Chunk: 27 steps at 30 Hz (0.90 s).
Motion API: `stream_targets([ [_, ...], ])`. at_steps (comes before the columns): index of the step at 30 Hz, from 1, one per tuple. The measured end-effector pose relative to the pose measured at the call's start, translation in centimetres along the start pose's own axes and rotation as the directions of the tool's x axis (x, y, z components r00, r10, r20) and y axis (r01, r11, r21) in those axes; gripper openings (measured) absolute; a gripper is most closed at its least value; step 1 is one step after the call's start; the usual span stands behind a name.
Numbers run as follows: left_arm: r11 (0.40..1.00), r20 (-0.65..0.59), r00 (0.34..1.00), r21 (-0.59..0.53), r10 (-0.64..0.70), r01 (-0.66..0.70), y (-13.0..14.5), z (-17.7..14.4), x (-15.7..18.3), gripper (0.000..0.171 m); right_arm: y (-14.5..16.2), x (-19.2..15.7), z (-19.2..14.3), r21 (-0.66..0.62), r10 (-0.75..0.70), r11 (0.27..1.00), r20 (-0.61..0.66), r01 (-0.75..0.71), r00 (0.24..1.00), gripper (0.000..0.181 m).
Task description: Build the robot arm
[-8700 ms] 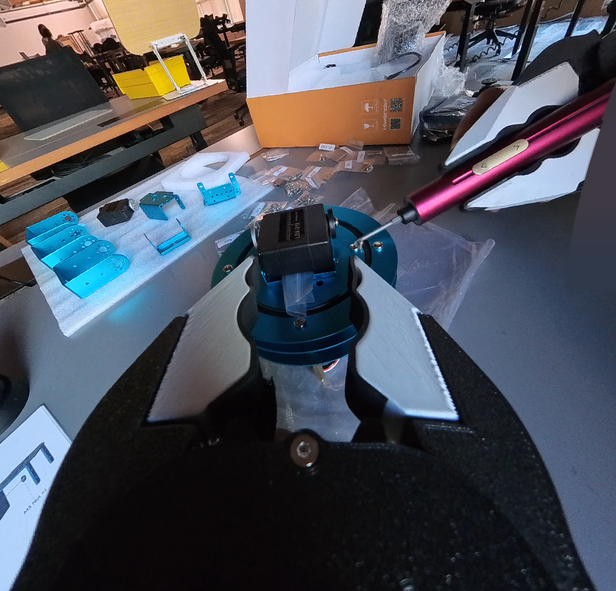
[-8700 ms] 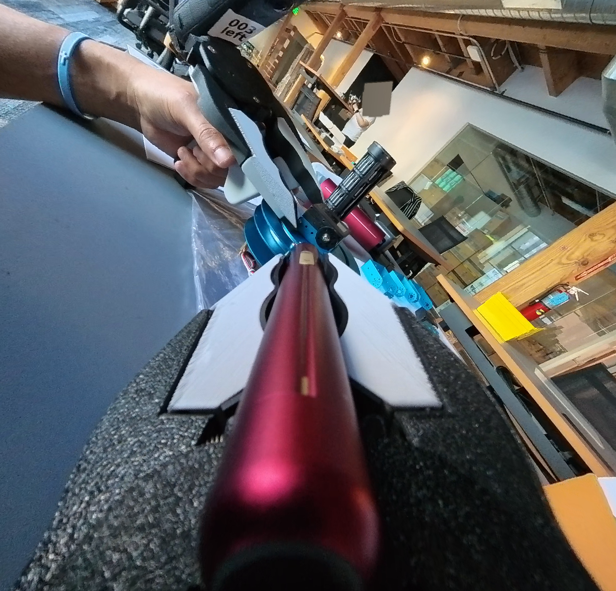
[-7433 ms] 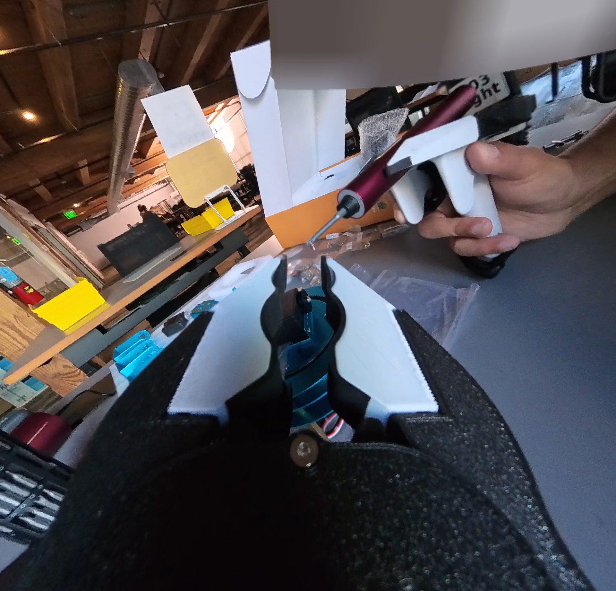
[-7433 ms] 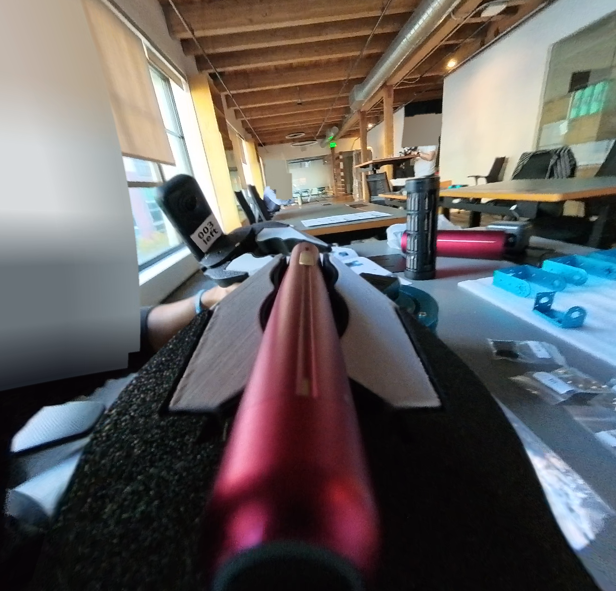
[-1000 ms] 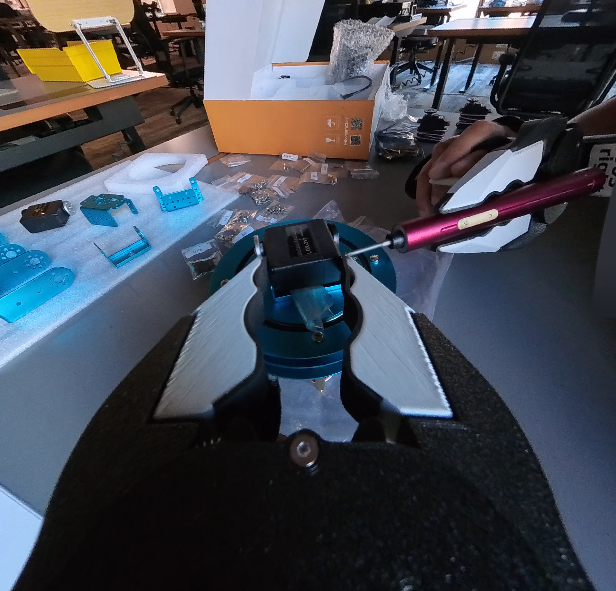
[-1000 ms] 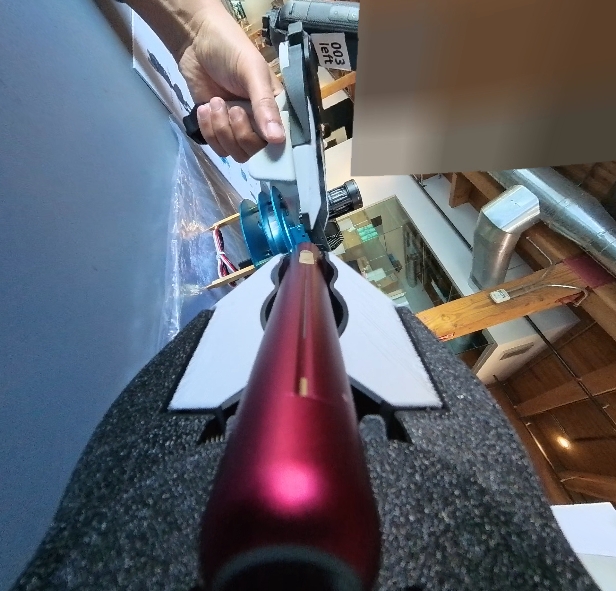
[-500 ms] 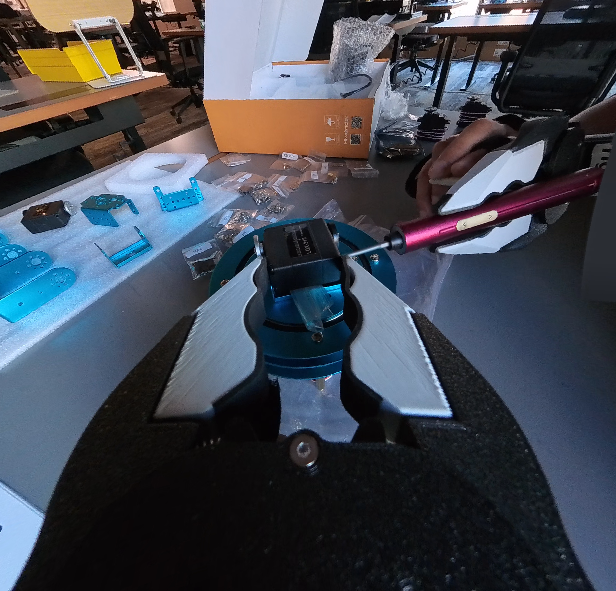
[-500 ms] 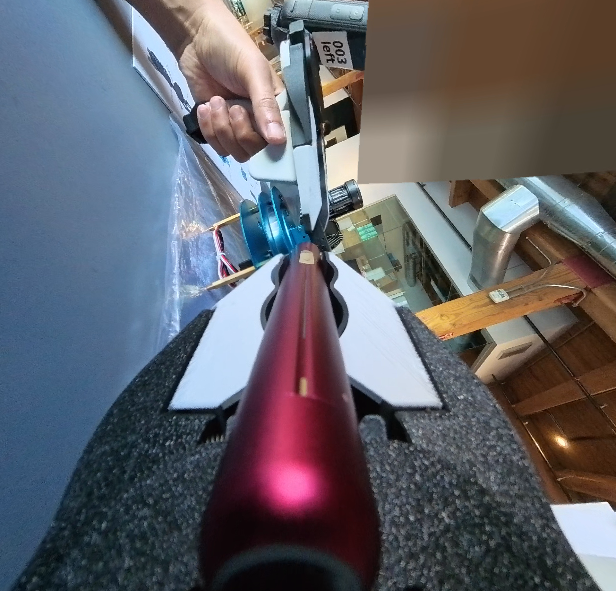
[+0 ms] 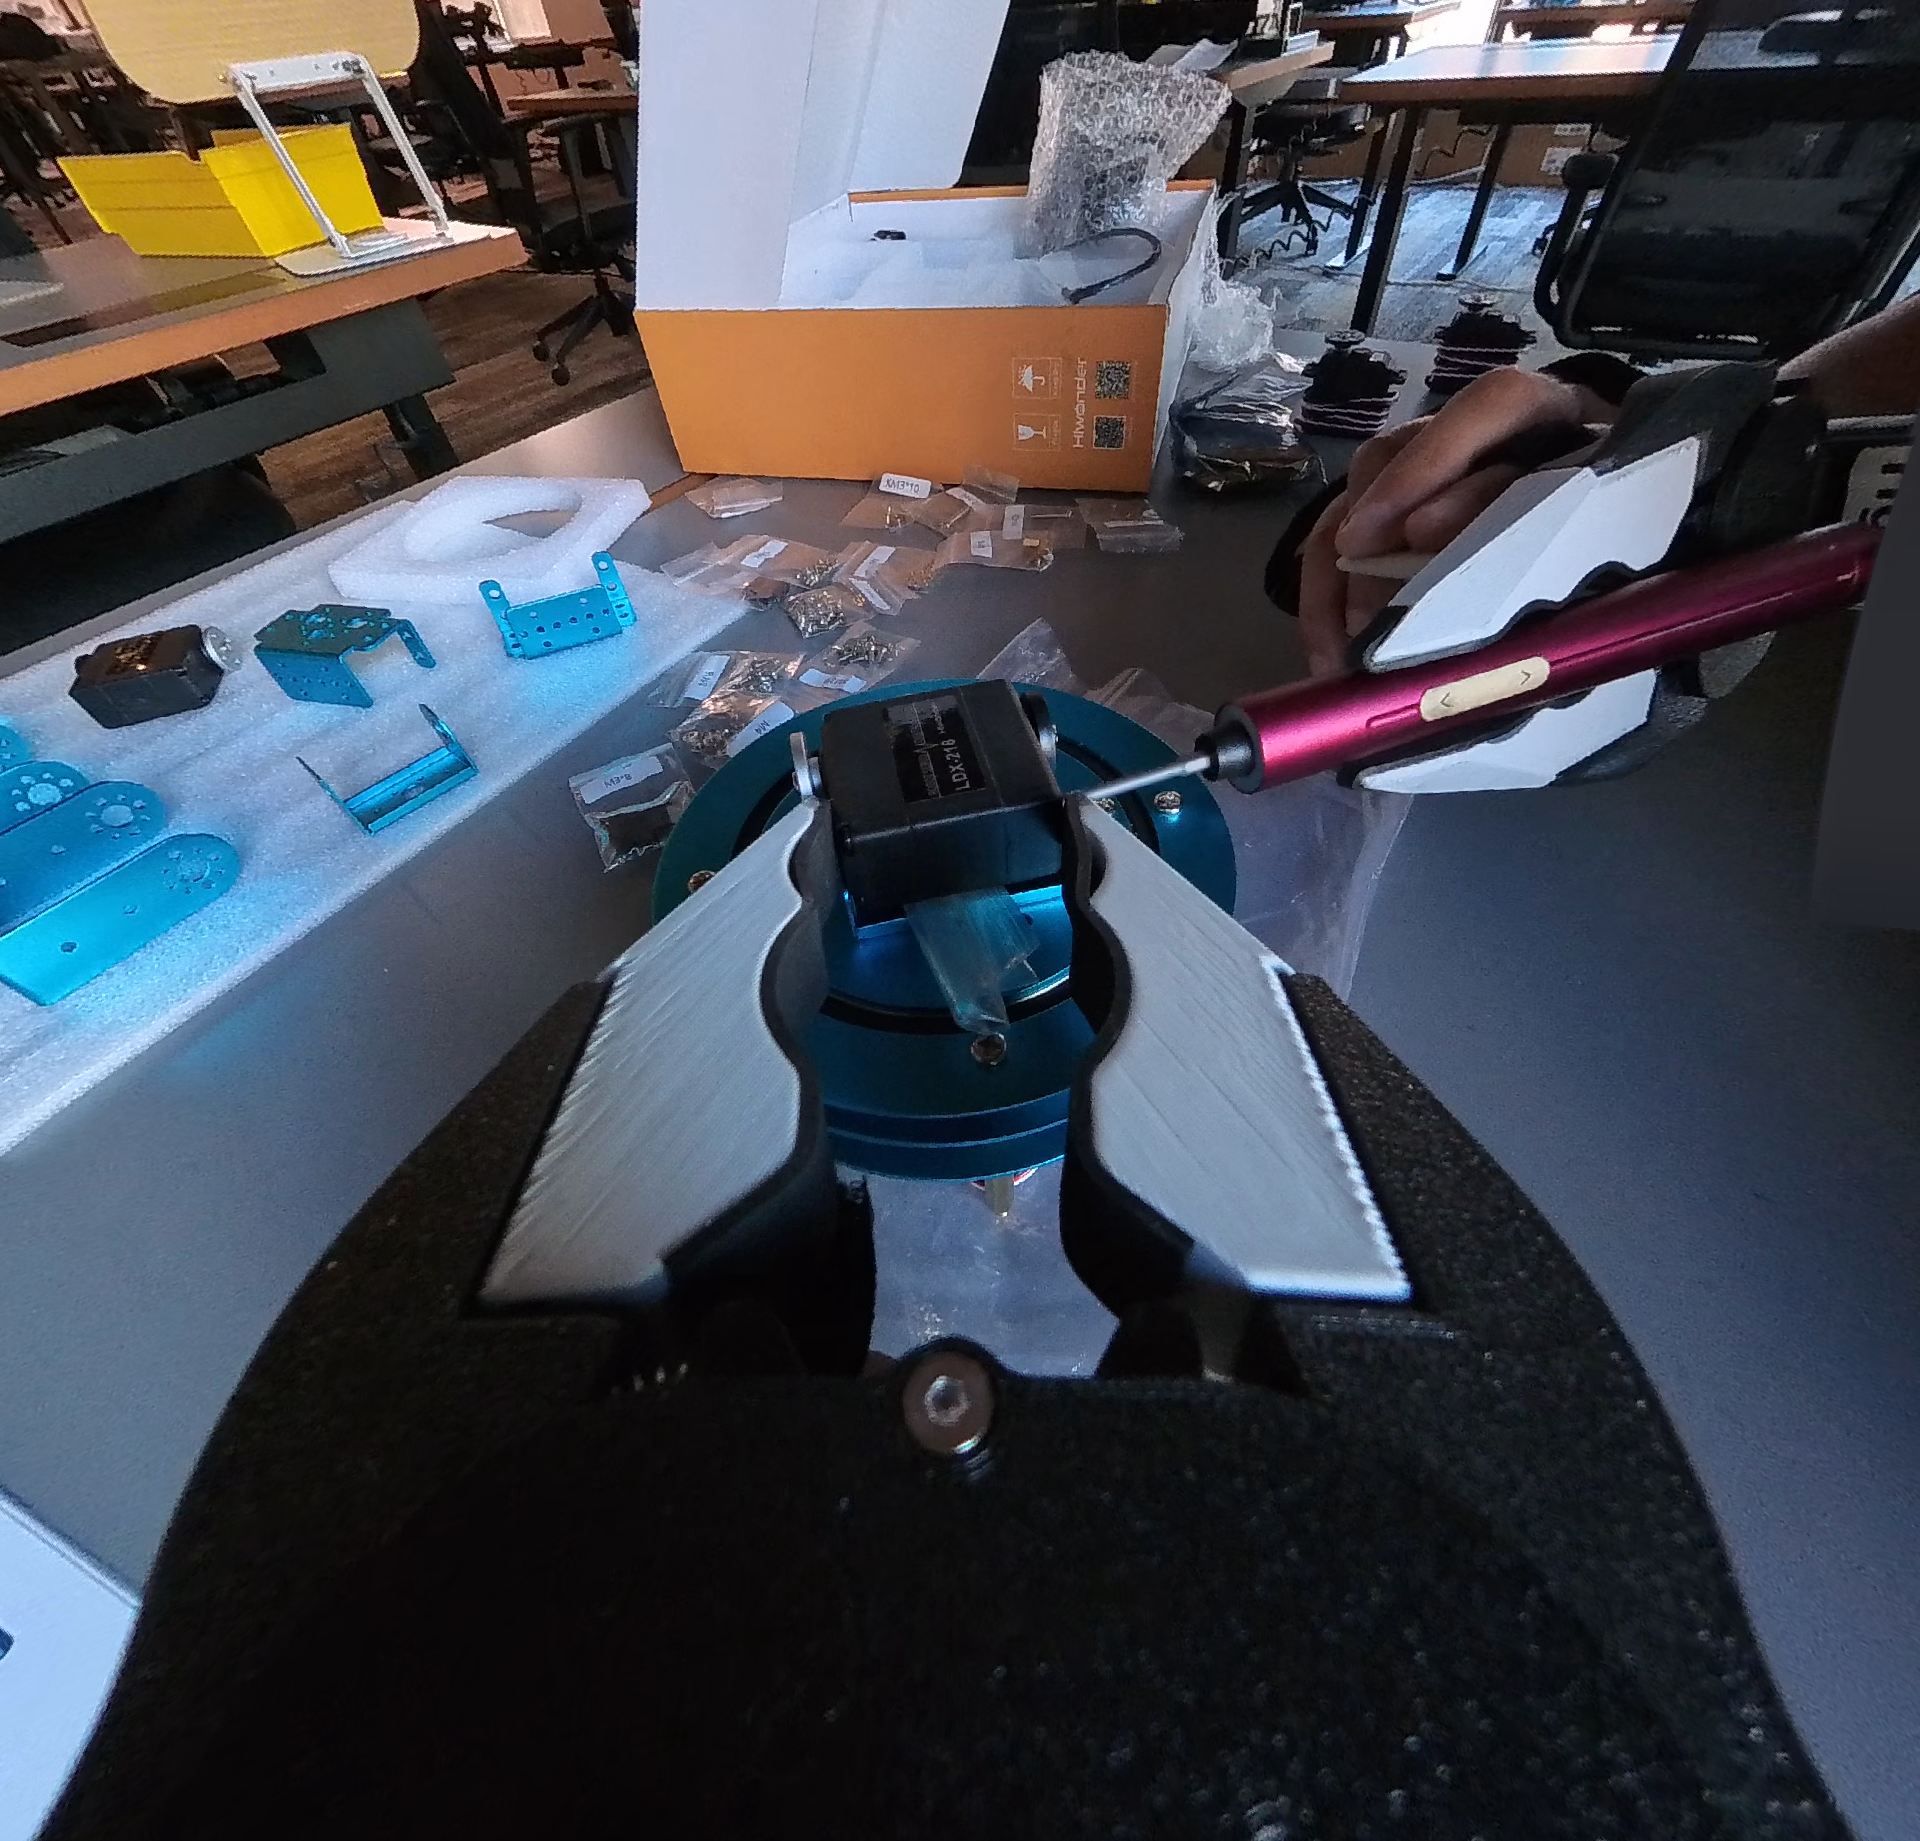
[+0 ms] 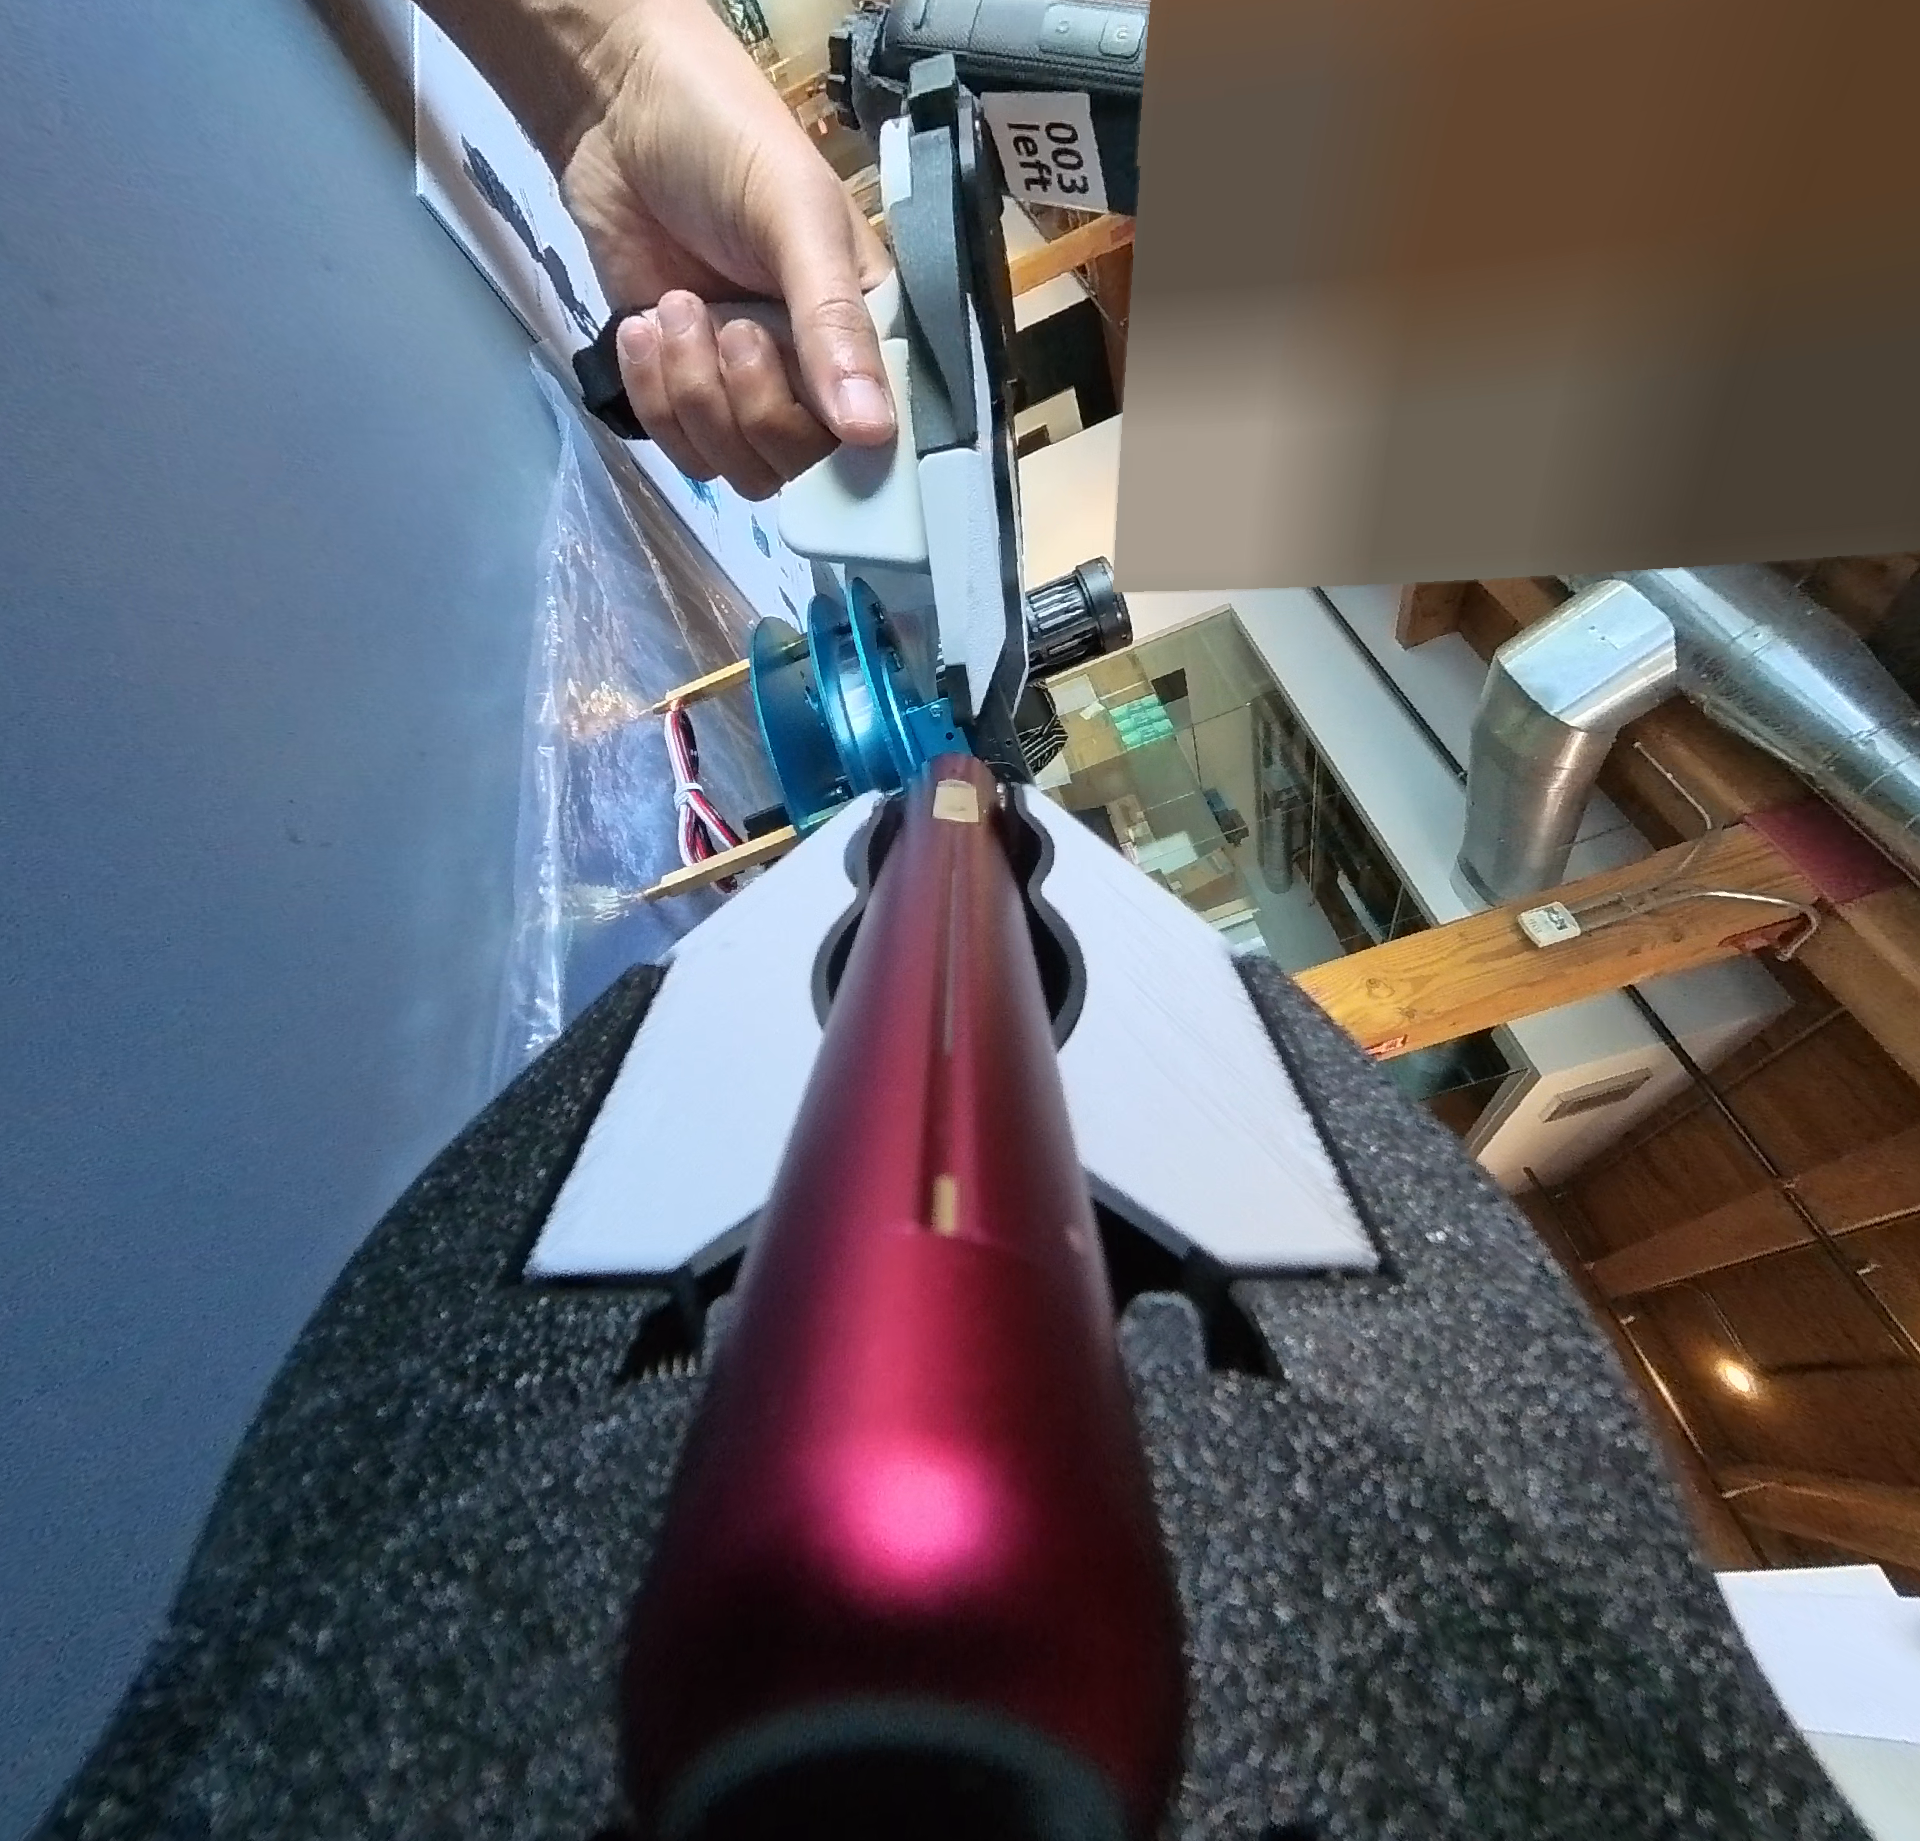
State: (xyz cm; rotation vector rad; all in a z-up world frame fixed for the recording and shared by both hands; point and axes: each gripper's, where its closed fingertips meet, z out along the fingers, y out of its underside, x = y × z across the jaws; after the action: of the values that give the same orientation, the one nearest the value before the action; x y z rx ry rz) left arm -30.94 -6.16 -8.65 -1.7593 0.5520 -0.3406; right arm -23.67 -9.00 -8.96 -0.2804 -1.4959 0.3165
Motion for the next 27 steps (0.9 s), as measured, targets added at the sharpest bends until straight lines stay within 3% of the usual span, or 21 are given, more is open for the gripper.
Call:
stream_targets([
  [27, 1.0, 0.006, 1.0, 0.002, 0.01, -0.011, 0.03, 0.03, 0.04, 0.043, 0.11, 0.16, 0.01, -0.007, -0.032, 0.999, -0.014, 0.032, 0.999, 0.022],
])
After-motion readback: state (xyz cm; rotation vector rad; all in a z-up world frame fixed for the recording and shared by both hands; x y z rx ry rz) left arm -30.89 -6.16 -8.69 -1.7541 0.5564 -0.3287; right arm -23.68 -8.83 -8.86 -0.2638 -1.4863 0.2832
